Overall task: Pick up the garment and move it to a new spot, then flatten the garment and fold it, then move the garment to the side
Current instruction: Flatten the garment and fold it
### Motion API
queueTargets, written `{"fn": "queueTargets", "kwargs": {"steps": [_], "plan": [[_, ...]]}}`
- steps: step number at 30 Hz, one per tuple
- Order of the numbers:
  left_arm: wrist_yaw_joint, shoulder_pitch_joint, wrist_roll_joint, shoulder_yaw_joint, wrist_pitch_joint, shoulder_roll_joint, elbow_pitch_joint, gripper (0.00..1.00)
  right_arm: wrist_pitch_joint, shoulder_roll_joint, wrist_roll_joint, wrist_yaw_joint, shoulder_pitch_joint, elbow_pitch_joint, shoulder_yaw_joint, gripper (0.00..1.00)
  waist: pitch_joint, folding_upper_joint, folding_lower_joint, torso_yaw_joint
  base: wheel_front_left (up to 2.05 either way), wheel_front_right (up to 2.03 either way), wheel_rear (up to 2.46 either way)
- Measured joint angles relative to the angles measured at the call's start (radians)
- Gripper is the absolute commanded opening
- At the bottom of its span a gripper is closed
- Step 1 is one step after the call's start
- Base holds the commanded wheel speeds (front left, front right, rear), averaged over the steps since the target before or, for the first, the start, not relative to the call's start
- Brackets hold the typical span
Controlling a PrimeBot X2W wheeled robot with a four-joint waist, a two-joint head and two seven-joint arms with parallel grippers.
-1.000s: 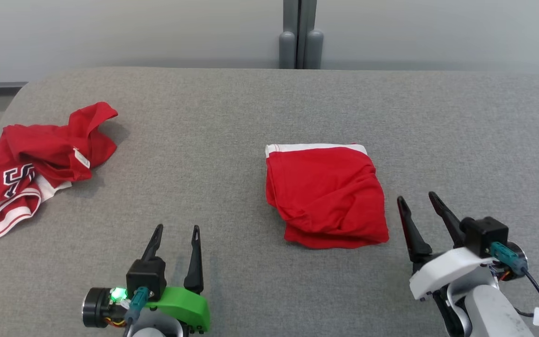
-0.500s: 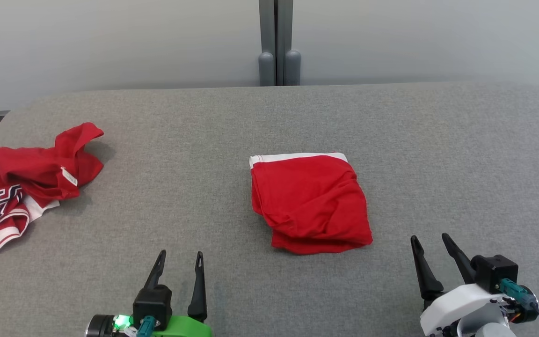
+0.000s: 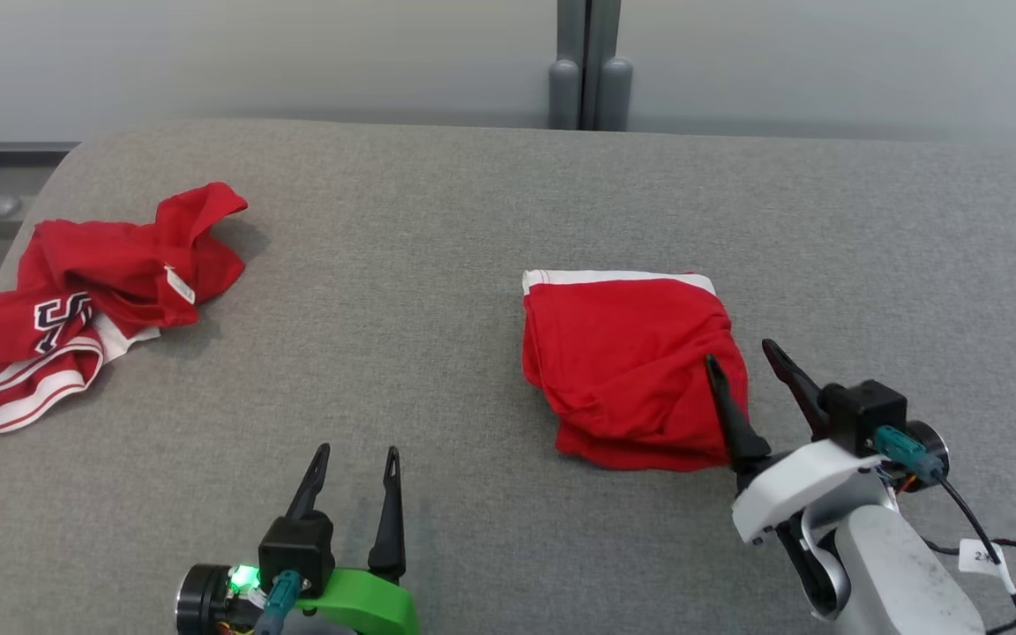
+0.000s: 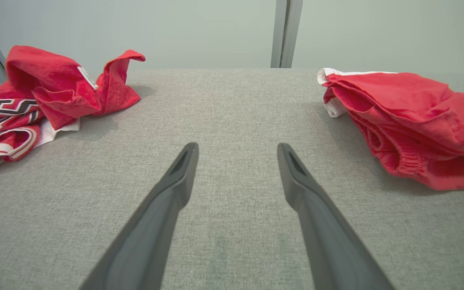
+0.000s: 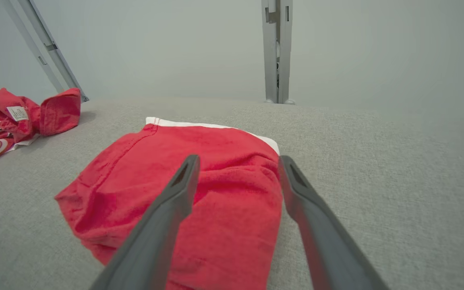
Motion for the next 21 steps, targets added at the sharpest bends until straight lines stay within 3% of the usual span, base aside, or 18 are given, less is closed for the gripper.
{"fn": "queueTargets", "kwargs": {"steps": [1,2,3,5,6,14,21], "plan": [[0.000,-0.004,-0.001,-0.004,0.000,0.000,0.000,1.00,0.000,0.000,-0.002,0.000,-0.020,0.011,0.014,1.00,0.004,0.0000,0.0000,0.010,0.00,0.00,0.00],[0.000,-0.007,-0.003,-0.006,0.000,0.000,-0.001,1.00,0.000,0.001,-0.005,0.000,-0.038,0.022,0.028,0.93,0.008,0.0000,0.0000,0.020,0.00,0.00,0.00],[0.000,-0.009,-0.005,-0.008,0.000,0.000,-0.001,1.00,0.000,0.001,-0.005,0.000,-0.052,0.033,0.038,0.77,0.011,0.0000,0.0000,0.029,0.00,0.00,0.00],[0.002,-0.012,-0.013,-0.010,0.000,0.000,-0.001,1.00,0.000,0.002,-0.005,0.000,-0.082,0.063,0.047,0.07,0.019,0.0000,0.0000,0.049,0.00,0.00,0.00],[0.002,-0.015,-0.013,-0.012,0.000,0.000,-0.001,1.00,0.000,0.002,-0.005,0.000,-0.096,0.078,0.043,0.00,0.024,0.0000,0.0000,0.059,0.00,0.00,0.00],[0.005,-0.037,-0.030,-0.038,0.000,0.000,-0.008,1.00,0.000,0.001,-0.072,0.000,-0.224,0.186,-0.047,0.00,0.073,0.0000,0.0000,0.114,0.00,0.00,0.00],[0.011,-0.045,-0.049,-0.056,0.000,0.000,-0.009,1.00,0.000,-0.004,-0.099,0.000,-0.241,0.227,0.019,0.00,0.108,0.0000,0.0000,0.145,0.00,0.00,0.00]]}}
